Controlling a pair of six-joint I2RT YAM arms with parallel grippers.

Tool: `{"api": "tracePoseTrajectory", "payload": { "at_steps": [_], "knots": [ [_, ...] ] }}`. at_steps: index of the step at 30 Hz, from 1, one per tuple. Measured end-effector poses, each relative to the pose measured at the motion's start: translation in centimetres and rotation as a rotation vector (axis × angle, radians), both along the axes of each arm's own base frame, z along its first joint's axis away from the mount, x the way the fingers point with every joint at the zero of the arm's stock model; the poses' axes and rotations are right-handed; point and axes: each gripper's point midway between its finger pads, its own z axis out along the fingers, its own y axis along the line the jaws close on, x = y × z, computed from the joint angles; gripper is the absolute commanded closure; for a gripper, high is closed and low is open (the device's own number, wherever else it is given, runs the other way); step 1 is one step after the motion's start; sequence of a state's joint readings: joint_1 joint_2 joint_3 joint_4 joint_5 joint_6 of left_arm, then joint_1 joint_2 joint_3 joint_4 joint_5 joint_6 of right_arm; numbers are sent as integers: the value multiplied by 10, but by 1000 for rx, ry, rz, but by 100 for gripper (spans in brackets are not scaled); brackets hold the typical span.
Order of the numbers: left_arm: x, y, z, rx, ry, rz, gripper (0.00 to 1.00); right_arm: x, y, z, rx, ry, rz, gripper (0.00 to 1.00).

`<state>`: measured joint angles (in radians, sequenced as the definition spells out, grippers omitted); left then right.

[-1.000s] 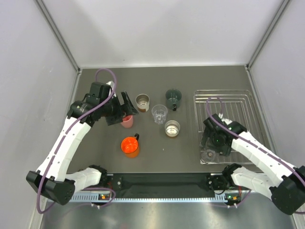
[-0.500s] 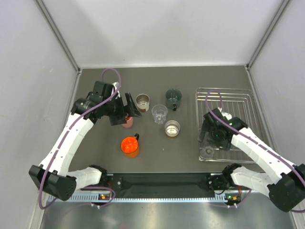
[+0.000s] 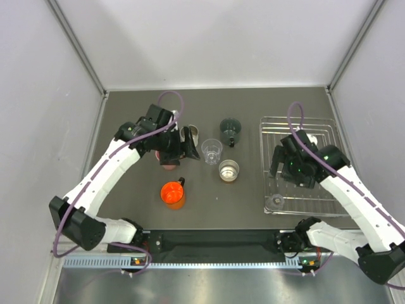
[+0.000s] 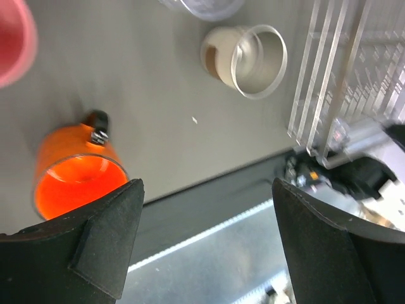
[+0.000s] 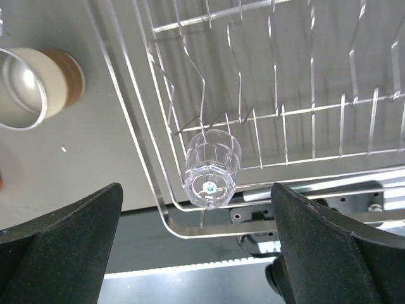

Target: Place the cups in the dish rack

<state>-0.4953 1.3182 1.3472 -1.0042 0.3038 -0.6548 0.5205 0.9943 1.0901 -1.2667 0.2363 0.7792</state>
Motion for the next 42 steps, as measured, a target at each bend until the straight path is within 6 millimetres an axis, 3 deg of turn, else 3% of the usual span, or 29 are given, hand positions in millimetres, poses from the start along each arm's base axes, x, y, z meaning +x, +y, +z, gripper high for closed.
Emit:
{"api": "tracePoseTrajectory", "payload": {
  "at_steps": [4, 7, 8, 11, 15, 20, 27, 33, 42],
  "knots": [
    [19, 11, 5, 93, -51, 57, 14, 10, 0, 26, -14, -46, 19, 0],
    [33, 22, 9, 167, -91, 91, 20, 15, 1, 42, -11, -82, 29, 0],
    [37, 25, 8, 194, -96, 98, 25, 16, 1, 45, -8, -88, 34, 0],
    [37, 33, -1, 254, -70, 101, 27, 13, 2, 45, -8, -75, 61, 0],
    [19, 42, -17, 304, -14, 105, 28, 8, 5, 43, 3, -56, 103, 0],
    [-32, 62, -38, 368, 80, 96, 29, 3, 12, 43, 34, -33, 151, 0],
    [-77, 89, -60, 412, 153, 118, 28, 0, 20, 41, 62, -10, 205, 0],
    [-86, 104, -85, 499, 202, 130, 29, 2, 28, 36, 71, 23, 246, 0],
    [-72, 106, -119, 571, 219, 134, 40, 4, 33, 35, 82, 26, 273, 0]
  ]
}}
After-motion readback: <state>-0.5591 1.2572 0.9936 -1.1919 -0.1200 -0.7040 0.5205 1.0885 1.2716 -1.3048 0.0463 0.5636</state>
